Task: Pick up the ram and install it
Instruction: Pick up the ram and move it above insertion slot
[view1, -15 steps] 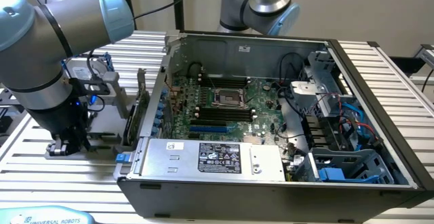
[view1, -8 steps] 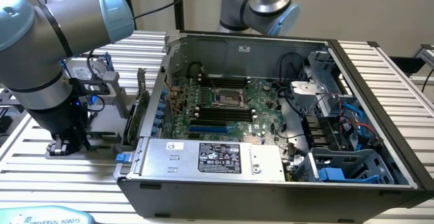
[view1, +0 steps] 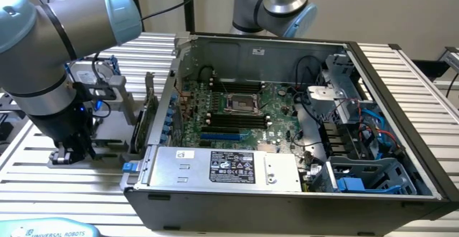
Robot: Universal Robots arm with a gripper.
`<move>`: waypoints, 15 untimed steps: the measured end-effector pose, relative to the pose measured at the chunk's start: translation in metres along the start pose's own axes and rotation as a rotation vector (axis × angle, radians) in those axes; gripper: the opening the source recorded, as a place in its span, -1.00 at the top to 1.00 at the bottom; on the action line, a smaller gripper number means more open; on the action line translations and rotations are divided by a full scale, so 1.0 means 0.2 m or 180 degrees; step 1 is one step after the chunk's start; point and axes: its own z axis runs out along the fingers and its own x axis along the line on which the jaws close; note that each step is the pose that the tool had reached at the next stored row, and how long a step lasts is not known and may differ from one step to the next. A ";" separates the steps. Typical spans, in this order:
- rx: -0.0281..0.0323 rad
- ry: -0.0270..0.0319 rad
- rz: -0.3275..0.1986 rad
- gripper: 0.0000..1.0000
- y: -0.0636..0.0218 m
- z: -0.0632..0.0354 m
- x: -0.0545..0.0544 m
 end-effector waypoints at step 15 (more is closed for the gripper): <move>-0.0016 -0.0002 0.0016 0.73 0.006 -0.256 -0.01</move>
